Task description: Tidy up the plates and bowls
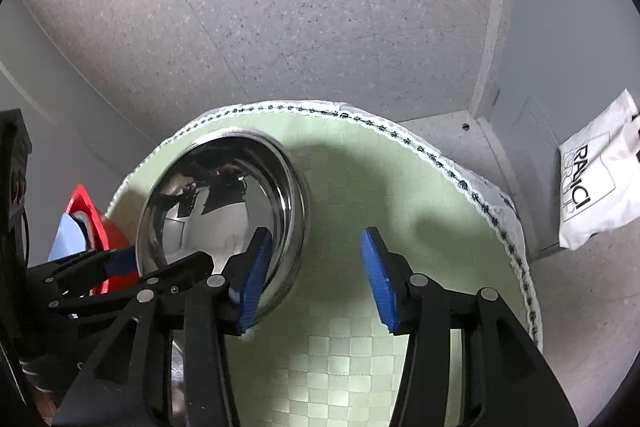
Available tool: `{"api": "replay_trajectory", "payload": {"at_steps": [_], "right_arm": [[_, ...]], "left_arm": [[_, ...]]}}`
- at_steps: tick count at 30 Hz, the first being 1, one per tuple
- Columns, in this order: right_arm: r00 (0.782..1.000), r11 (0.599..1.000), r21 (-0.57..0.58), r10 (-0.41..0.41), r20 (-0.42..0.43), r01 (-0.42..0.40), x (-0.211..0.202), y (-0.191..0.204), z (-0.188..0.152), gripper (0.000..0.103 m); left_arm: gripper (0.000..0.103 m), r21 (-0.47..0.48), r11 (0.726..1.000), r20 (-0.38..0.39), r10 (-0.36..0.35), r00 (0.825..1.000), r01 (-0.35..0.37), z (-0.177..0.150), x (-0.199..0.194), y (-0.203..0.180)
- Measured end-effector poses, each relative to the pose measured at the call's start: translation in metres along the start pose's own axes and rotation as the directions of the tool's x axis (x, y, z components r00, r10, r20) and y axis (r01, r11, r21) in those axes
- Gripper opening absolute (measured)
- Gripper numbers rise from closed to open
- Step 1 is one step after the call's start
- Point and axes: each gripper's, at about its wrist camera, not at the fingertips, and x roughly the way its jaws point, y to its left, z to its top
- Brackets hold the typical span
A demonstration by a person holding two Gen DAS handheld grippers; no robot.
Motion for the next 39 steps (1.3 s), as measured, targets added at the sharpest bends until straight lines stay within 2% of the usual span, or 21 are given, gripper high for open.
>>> {"api": "replay_trajectory", "payload": {"at_steps": [2,5,10,16,22,26,28,30,31,33,34,35,36,37,39], "right_arm": [[1.000,0.999,0.032,0.008,0.011,-0.009,-0.004,-0.004,-0.003,0.053],[0.999,0.998,0.059,0.020,0.028,-0.022,-0.015,-0.005,-0.011,0.066],[0.995,0.995,0.083,0.057,0.082,-0.064,-0.041,-0.002,-0.035,0.066],[0.990,0.989,0.108,0.087,0.109,-0.099,-0.060,0.008,-0.069,0.069],[0.991,0.987,0.089,0.136,0.009,-0.136,-0.038,0.031,-0.098,0.070],[0.974,0.975,0.090,0.210,-0.087,-0.202,-0.009,0.053,-0.121,0.070],[0.969,0.974,0.090,0.219,-0.113,-0.210,0.001,0.059,-0.127,0.065],[0.965,0.972,0.100,0.224,-0.137,-0.211,0.009,0.062,-0.134,0.053],[0.963,0.972,0.102,0.225,-0.145,-0.212,0.012,0.063,-0.136,0.050],[0.961,0.972,0.102,0.228,-0.157,-0.214,0.016,0.062,-0.139,0.031],[0.956,0.967,0.110,0.245,-0.162,-0.229,0.017,0.060,-0.142,0.026],[0.954,0.964,0.117,0.256,-0.159,-0.239,0.018,0.058,-0.143,0.015],[0.954,0.964,0.119,0.254,-0.158,-0.237,0.017,0.056,-0.145,0.010],[0.957,0.965,0.123,0.247,-0.155,-0.229,0.017,0.054,-0.147,0.009],[0.949,0.954,0.147,0.282,-0.139,-0.262,0.015,0.046,-0.149,0.007]], "left_arm": [[0.061,0.004,1.000,0.001,-0.013,1.000,0.013,-0.001,-0.002,0.001],[0.065,-0.001,1.000,0.011,-0.030,1.000,0.030,-0.007,-0.012,0.005],[0.078,0.014,0.999,0.056,-0.049,0.997,0.048,-0.023,-0.039,0.008],[0.081,0.047,0.999,0.119,-0.011,0.993,0.005,-0.057,-0.081,0.023],[0.085,0.049,0.997,0.172,0.048,0.984,-0.057,-0.107,-0.121,0.045],[0.085,0.077,0.988,0.176,0.121,0.977,-0.136,-0.137,-0.131,0.046],[0.086,0.083,0.988,0.159,0.119,0.980,-0.133,-0.147,-0.134,0.046],[0.086,0.092,0.986,0.154,0.121,0.981,-0.136,-0.154,-0.136,0.043],[0.085,0.102,0.985,0.151,0.126,0.980,-0.142,-0.160,-0.136,0.042],[0.086,0.117,0.982,0.143,0.133,0.981,-0.150,-0.163,-0.136,0.038],[0.086,0.121,0.981,0.136,0.136,0.981,-0.153,-0.161,-0.134,0.036],[0.085,0.125,0.981,0.128,0.135,0.983,-0.151,-0.159,-0.128,0.035],[0.085,0.131,0.980,0.120,0.135,0.984,-0.150,-0.161,-0.126,0.032],[0.085,0.142,0.975,0.126,0.155,0.980,-0.172,-0.163,-0.126,0.029],[0.085,0.170,0.968,0.128,0.162,0.978,-0.183,-0.161,-0.118,0.022]]}}
